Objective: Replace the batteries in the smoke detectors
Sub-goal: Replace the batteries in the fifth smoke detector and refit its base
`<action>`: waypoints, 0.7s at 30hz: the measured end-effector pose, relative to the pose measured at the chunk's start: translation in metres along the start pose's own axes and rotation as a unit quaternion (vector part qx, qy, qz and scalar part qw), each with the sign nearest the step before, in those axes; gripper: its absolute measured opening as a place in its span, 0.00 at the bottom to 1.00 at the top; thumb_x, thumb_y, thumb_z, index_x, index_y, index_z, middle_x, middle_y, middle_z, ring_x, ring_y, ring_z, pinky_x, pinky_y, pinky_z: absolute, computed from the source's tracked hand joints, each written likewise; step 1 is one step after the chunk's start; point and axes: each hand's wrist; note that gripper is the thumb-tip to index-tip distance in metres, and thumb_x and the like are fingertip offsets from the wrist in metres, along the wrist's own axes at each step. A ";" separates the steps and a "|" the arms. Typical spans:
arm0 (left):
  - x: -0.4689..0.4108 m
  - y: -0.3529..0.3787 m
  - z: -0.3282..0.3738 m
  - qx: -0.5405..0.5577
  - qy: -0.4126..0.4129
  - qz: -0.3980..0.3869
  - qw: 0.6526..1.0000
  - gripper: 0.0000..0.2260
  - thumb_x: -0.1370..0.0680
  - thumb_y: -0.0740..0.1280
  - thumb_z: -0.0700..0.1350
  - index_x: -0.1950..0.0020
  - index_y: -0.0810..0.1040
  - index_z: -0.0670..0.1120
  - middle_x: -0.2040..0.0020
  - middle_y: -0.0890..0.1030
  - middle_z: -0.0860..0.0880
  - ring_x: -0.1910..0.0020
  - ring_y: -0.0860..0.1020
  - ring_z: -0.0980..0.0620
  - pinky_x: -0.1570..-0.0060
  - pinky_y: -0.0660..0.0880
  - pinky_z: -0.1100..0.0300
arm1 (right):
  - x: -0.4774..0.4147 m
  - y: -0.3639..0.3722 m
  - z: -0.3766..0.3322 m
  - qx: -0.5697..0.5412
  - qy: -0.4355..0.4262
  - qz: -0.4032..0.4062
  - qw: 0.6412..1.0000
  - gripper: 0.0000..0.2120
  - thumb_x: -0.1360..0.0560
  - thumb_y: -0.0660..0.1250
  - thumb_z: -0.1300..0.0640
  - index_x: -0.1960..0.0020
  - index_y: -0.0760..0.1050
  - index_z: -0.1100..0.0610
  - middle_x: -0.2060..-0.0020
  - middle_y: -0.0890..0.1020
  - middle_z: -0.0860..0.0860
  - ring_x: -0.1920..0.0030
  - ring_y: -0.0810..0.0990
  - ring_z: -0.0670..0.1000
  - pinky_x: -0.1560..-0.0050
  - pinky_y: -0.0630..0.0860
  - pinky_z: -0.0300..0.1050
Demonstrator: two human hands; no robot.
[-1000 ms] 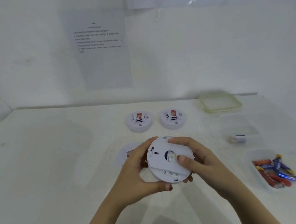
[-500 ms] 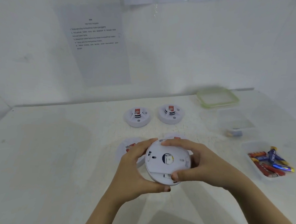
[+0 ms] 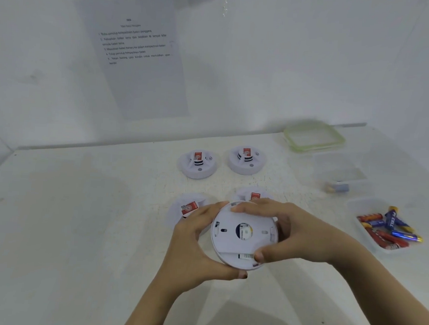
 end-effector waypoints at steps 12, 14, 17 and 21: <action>0.000 0.000 -0.004 -0.012 -0.005 -0.035 0.999 0.43 0.48 0.84 0.48 0.34 0.75 0.53 0.41 0.80 0.58 0.38 0.76 0.54 0.40 0.75 0.59 | 0.003 0.002 0.002 0.073 0.035 -0.044 0.996 0.34 0.35 0.71 0.59 0.35 0.69 0.34 0.35 0.69 0.43 0.32 0.65 0.45 0.39 0.71 0.43; 0.000 -0.002 -0.002 -0.005 -0.002 -0.032 0.999 0.42 0.47 0.83 0.49 0.34 0.75 0.53 0.40 0.79 0.59 0.37 0.76 0.56 0.40 0.73 0.63 | 0.005 0.001 -0.002 0.085 0.024 -0.034 0.995 0.33 0.33 0.72 0.59 0.35 0.68 0.34 0.35 0.70 0.39 0.35 0.67 0.42 0.46 0.71 0.34; -0.002 -0.004 -0.002 0.000 0.004 -0.027 1.000 0.42 0.47 0.82 0.49 0.34 0.75 0.52 0.39 0.79 0.60 0.37 0.75 0.58 0.41 0.72 0.66 | 0.008 0.001 -0.008 0.105 -0.003 0.007 0.994 0.33 0.33 0.76 0.59 0.34 0.69 0.38 0.38 0.71 0.35 0.37 0.69 0.37 0.49 0.73 0.31; -0.002 -0.001 -0.002 -0.002 -0.002 -0.030 1.000 0.41 0.47 0.81 0.51 0.34 0.74 0.54 0.39 0.78 0.61 0.36 0.74 0.59 0.40 0.73 0.64 | 0.009 0.003 -0.006 0.171 -0.028 0.062 0.983 0.33 0.37 0.78 0.50 0.36 0.69 0.35 0.31 0.64 0.38 0.29 0.57 0.35 0.36 0.68 0.38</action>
Point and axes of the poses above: each hand's wrist, its own x-axis away from the middle knuckle, its own y-axis out of the palm, z = x × y
